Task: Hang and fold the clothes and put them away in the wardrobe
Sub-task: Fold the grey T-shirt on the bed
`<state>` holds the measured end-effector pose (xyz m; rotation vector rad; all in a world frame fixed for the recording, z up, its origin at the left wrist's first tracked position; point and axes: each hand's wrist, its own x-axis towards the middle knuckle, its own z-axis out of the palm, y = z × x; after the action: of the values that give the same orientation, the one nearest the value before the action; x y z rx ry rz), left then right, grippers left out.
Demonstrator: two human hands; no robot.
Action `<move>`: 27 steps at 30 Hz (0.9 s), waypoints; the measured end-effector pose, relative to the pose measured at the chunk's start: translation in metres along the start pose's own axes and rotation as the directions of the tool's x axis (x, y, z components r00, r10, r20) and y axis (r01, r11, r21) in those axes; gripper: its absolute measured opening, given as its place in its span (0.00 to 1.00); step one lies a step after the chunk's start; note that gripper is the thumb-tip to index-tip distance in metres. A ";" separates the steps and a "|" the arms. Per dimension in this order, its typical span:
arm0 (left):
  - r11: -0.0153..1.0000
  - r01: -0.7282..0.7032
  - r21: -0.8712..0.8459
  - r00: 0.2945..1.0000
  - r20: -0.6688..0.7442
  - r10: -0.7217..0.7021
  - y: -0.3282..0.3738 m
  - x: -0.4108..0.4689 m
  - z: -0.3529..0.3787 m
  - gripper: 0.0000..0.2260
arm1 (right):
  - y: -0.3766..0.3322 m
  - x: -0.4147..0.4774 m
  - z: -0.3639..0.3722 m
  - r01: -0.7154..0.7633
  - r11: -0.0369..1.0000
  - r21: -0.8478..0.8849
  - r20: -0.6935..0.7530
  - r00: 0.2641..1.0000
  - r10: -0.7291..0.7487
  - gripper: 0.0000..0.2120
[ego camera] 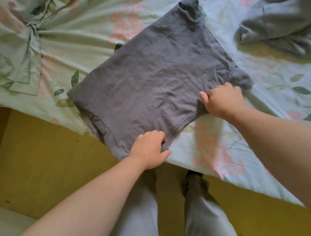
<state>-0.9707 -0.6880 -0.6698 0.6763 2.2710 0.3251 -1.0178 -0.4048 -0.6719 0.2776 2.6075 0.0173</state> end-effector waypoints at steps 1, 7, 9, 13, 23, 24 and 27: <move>1.000 0.016 0.019 0.999 0.031 -0.016 0.001 0.003 -0.004 0.15 | 0.003 -0.002 0.003 -0.026 1.000 -0.001 0.014 1.000 0.026 0.28; 0.989 0.148 -0.020 0.977 -0.152 -0.150 0.015 0.069 -0.064 0.15 | 0.009 0.010 -0.003 -0.277 0.912 0.303 -0.163 0.928 0.336 0.19; 0.989 0.148 -0.024 0.956 -0.253 -0.150 0.021 0.109 -0.100 0.12 | 0.015 0.018 -0.007 -0.351 0.860 0.370 -0.165 0.886 0.433 0.21; 0.993 0.028 0.114 0.939 -0.343 0.013 0.042 0.190 -0.169 0.09 | 0.034 0.039 -0.012 -0.435 0.787 0.438 -0.089 0.850 0.519 0.28; 0.723 -0.110 0.682 0.946 -0.151 0.286 0.095 0.312 -0.233 0.21 | 0.076 0.077 -0.024 -0.364 0.731 0.577 0.143 0.926 0.348 0.22; 0.647 -0.128 0.752 0.959 -0.072 0.274 0.099 0.315 -0.236 0.19 | 0.079 0.079 -0.027 -0.333 0.755 0.566 0.144 0.941 0.307 0.21; 0.516 -0.154 0.842 0.981 0.069 0.181 0.109 0.323 -0.248 0.18 | 0.086 0.083 -0.037 -0.252 0.794 0.552 0.133 0.968 0.215 0.19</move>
<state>-1.2987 -0.4251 -0.6381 1.3910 2.3041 -0.7883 -1.0897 -0.3030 -0.6755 0.7972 2.4357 -0.6830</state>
